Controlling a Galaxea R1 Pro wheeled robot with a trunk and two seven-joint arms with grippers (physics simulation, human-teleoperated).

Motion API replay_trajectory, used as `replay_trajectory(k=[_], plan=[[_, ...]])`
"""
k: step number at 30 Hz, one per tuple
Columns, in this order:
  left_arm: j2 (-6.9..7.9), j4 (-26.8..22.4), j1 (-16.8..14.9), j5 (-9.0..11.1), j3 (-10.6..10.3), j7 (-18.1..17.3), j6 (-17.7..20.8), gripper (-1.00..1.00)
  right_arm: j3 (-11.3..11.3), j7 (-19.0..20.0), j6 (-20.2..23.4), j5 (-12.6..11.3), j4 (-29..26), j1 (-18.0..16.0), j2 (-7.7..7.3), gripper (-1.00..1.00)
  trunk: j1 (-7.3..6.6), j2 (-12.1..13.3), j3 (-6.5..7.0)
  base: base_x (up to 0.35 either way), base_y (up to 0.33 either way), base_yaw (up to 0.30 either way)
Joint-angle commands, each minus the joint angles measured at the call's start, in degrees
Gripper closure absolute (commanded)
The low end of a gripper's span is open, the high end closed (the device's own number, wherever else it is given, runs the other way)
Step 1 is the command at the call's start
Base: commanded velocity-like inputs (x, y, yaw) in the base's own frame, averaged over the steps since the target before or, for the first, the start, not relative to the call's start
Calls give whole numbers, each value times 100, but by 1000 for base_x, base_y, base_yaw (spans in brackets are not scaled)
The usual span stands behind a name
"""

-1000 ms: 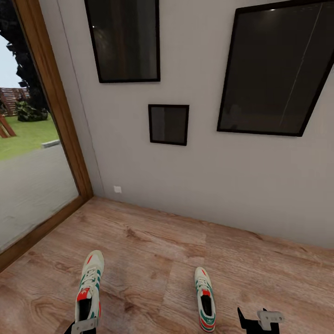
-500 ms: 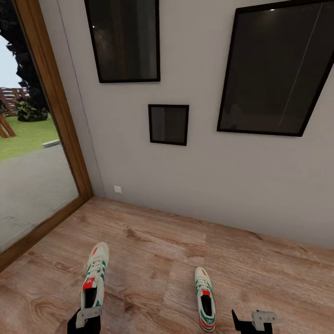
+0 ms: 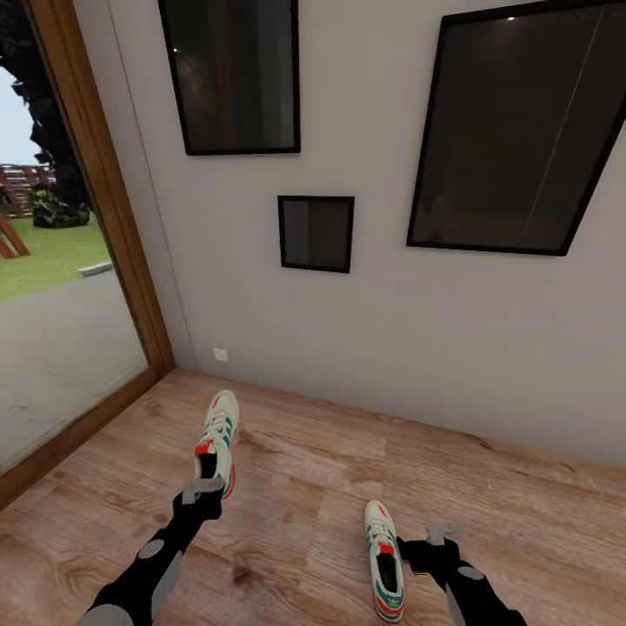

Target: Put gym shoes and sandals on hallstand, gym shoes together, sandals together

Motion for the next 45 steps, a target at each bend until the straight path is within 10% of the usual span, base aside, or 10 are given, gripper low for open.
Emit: replay_trajectory(k=[1,23,29,45], plan=[[-7,5,-12,-23,55,-80,-11,100,-46,37,10,53,-5,-20,8,-100,-1,-2,-6,0,28,0],[-178,-199,-38,-20,-278,-174,-4,100,-78,32,118,64,-33,-79,-41,-100,-1,-2,-6,0,128,0],[-187,-204,-46,-18,-345,-174,19,100,-67,-757,118,40,-21,-79,-39,-100,-1,-2,-6,125,52,0],[-170,-693,-14,-15,-357,-369,37,100,-24,-859,111,37,16,-79,7,-100,175,-323,-166,8,4,0]])
